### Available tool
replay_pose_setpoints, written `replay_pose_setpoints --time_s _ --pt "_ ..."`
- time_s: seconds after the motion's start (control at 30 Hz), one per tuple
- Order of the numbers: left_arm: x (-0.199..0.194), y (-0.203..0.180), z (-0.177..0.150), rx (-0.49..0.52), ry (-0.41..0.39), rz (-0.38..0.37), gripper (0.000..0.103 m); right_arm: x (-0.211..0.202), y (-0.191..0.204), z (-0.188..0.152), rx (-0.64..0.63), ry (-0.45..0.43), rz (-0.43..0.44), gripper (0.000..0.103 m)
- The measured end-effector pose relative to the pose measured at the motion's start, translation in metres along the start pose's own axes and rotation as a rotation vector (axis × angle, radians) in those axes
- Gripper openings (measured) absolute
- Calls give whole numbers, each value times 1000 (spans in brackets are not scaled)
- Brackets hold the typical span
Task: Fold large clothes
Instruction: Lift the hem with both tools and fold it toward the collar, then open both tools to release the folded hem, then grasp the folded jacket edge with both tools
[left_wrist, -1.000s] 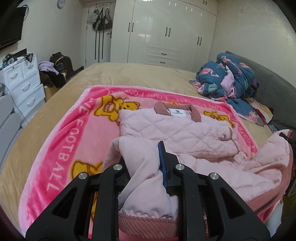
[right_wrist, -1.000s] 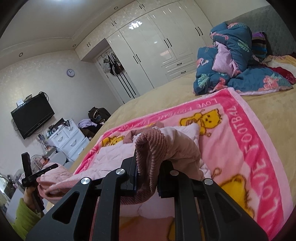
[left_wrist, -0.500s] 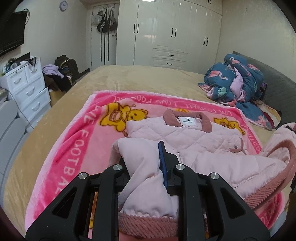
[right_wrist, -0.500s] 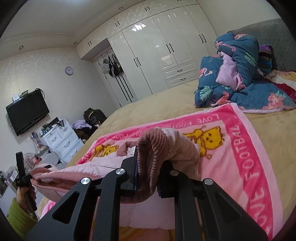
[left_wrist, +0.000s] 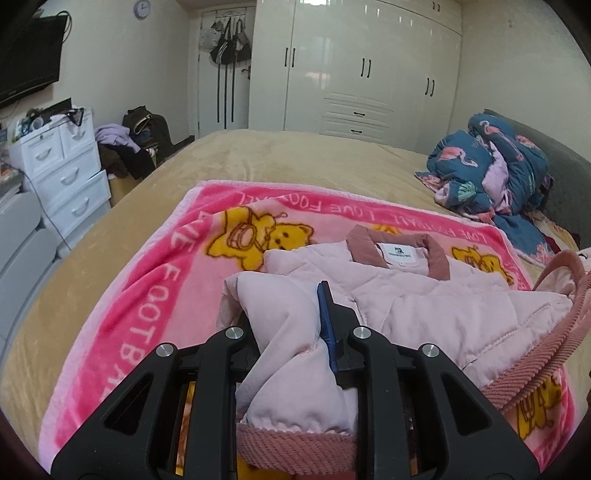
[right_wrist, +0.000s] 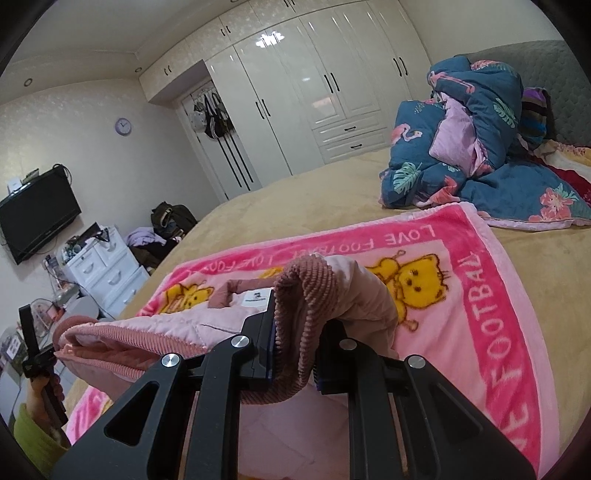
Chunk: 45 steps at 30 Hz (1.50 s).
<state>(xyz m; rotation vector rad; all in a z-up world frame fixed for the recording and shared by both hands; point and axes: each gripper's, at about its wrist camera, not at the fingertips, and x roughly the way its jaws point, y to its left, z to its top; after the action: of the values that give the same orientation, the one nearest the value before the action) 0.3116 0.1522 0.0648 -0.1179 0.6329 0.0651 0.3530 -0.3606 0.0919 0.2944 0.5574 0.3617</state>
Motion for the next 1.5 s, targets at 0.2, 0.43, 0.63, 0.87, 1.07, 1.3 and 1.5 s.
replay_pose_setpoints --time_s 0.2,0.43,0.63,0.87,1.07,1.3,1.5 --pt "24 1 -4 -50 -8 18 16 29 -4 0 -1 37 -45 14" --pt "42 4 -15 -123 -30 24 20 69 -15 -4 37 94 -86 14" --pt "50 14 -19 -146 -26 -38 28 90 -35 -7 197 135 -3 24" --pt "50 15 -18 -173 -44 -116 48 79 -34 -14 304 107 126 98" --pt "34 -1 -9 -147 -88 -160 72 90 -11 -47 65 211 -80 99" --pt "-8 -14 2 -96 -171 -96 92 82 -8 -69 -37 157 -181 99" --pt "-15 -14 -3 16 -188 45 94 80 -16 -70 -73 161 -230 99"
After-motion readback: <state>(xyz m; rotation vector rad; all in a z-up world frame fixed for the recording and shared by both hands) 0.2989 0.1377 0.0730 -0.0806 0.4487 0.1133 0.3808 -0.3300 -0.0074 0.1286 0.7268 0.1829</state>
